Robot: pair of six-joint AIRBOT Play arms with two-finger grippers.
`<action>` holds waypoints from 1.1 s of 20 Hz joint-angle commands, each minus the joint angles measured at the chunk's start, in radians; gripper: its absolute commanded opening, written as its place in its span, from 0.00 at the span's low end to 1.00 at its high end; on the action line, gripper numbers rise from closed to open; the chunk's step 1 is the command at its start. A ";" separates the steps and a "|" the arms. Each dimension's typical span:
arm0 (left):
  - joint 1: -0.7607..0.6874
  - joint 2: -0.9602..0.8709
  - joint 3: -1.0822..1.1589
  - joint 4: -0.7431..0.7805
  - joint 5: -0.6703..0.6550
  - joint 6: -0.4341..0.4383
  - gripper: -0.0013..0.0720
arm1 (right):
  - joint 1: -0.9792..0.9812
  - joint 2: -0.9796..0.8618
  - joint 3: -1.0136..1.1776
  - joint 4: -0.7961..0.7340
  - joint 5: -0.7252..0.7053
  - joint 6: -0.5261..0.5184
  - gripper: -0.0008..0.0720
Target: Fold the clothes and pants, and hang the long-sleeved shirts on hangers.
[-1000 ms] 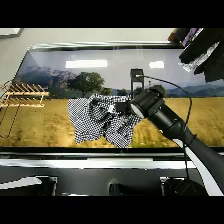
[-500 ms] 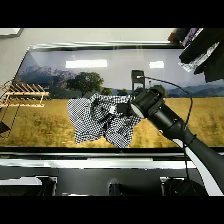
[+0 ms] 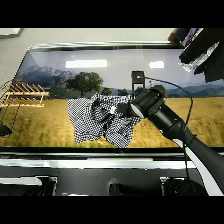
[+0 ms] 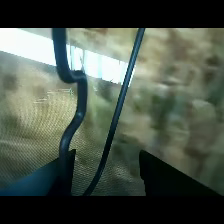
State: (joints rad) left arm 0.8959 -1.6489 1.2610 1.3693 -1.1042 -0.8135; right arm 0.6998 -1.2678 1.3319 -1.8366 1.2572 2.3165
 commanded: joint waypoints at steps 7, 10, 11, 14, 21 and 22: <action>-0.023 -0.016 0.000 0.004 -0.006 0.003 0.25 | 0.001 0.000 0.000 -0.001 0.002 0.003 0.05; -0.025 -0.017 0.000 0.003 -0.006 0.003 0.23 | 0.001 0.000 0.000 -0.001 0.013 0.003 0.05; -0.025 -0.018 0.000 0.003 -0.006 0.003 0.23 | 0.001 0.000 0.000 -0.002 0.021 0.003 0.05; -0.030 -0.019 0.000 -0.004 -0.006 0.003 0.12 | 0.001 0.000 0.000 -0.008 0.027 0.003 0.05; -0.061 -0.013 0.009 -0.019 -0.003 0.002 0.04 | 0.001 0.000 0.001 -0.007 0.030 0.003 0.05; -0.064 -0.012 0.022 -0.021 -0.006 0.000 0.04 | 0.001 0.000 0.000 -0.006 0.034 0.003 0.05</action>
State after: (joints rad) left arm 0.8425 -1.6650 1.2694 1.3563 -1.1076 -0.8116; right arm 0.6998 -1.2678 1.3319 -1.8446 1.2839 2.3203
